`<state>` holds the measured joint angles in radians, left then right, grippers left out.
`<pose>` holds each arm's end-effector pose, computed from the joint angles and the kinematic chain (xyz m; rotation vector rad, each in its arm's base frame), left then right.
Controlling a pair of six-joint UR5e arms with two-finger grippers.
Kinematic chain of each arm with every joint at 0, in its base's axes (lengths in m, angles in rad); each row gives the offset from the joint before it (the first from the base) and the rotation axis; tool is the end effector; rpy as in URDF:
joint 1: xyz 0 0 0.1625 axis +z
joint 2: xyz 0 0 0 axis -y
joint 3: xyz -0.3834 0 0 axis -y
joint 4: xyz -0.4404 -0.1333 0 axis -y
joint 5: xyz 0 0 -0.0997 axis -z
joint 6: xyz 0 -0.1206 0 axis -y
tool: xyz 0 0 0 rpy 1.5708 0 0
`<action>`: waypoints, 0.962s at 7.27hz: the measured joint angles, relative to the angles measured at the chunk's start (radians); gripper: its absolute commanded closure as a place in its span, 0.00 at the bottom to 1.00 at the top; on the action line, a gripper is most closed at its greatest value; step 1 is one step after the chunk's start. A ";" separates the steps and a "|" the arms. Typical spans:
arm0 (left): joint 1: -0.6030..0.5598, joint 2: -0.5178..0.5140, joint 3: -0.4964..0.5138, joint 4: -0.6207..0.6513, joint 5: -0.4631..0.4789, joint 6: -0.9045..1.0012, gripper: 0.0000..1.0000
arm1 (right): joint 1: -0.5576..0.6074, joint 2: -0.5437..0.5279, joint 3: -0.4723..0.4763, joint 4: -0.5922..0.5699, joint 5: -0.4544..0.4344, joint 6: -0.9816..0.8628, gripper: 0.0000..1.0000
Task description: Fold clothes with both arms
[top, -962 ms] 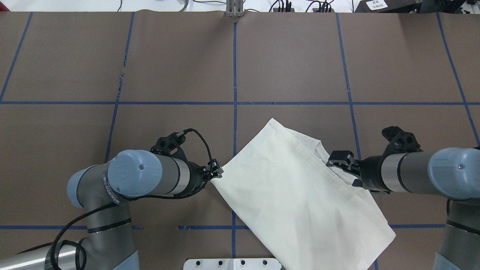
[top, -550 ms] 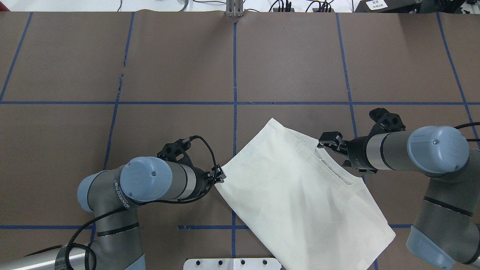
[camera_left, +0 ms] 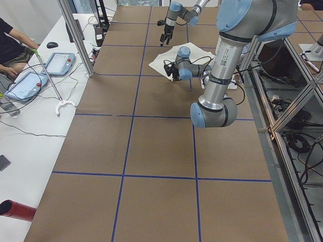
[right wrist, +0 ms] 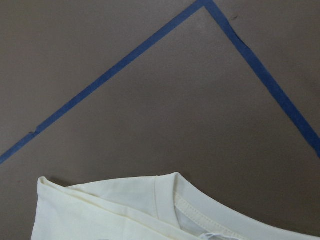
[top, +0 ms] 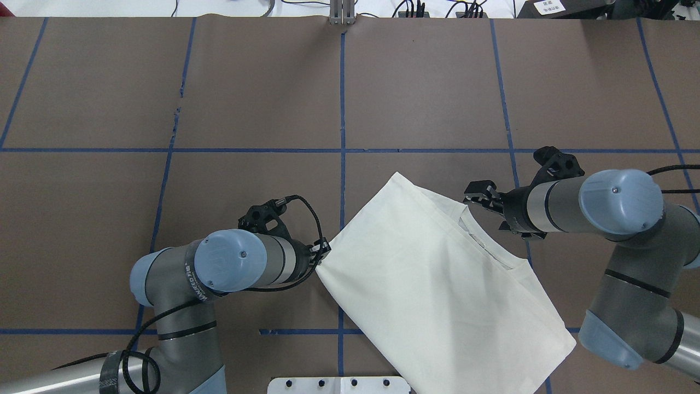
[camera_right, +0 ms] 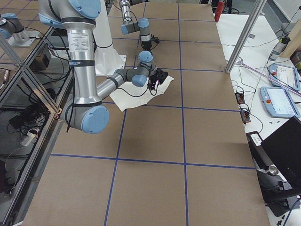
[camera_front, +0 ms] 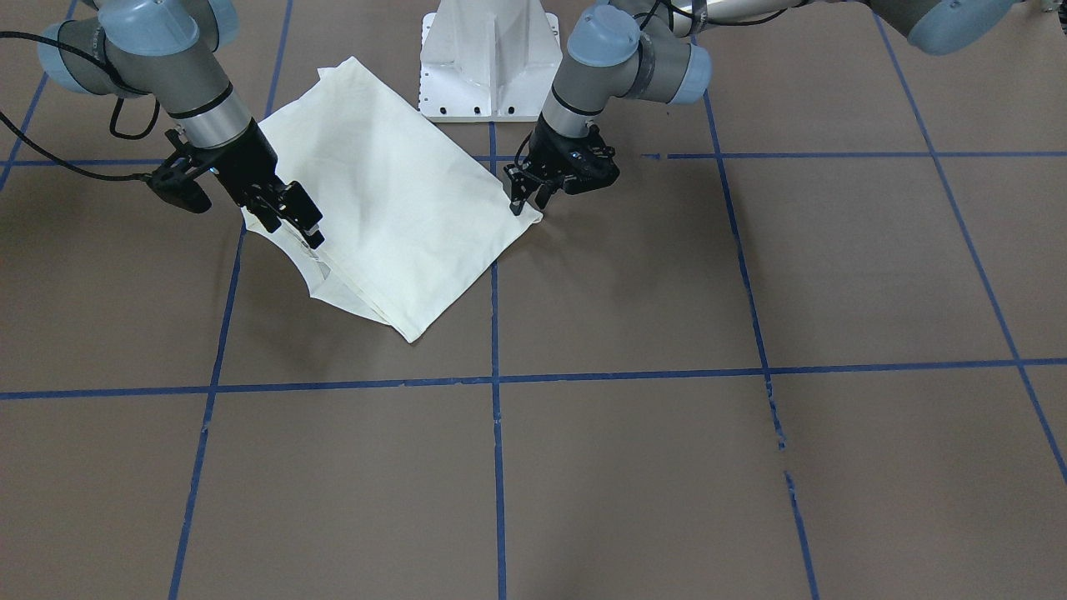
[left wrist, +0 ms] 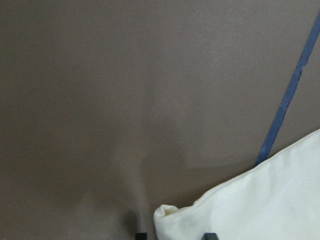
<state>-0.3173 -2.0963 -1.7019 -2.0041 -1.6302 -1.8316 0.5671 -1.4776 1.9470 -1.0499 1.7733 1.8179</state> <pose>0.6200 -0.3364 0.1926 -0.0229 1.1029 -0.4867 -0.4322 -0.4046 0.3264 -0.0266 -1.0229 0.6435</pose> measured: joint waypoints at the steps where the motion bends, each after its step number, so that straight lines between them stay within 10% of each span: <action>1: -0.029 0.000 0.004 0.002 0.023 0.075 1.00 | 0.000 0.000 -0.002 0.000 0.000 0.000 0.00; 4: -0.210 -0.025 0.111 -0.037 0.037 0.275 1.00 | -0.001 0.003 0.004 0.004 -0.008 0.002 0.00; 6: -0.337 -0.201 0.413 -0.209 0.028 0.294 1.00 | -0.001 0.007 0.008 0.010 -0.011 0.004 0.00; 7: -0.381 -0.309 0.603 -0.312 0.018 0.297 0.61 | -0.003 0.011 0.008 0.011 -0.011 0.005 0.00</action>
<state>-0.6983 -2.4051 -1.0993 -2.3164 -1.6122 -1.5349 0.5642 -1.4666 1.9553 -1.0392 1.7626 1.8231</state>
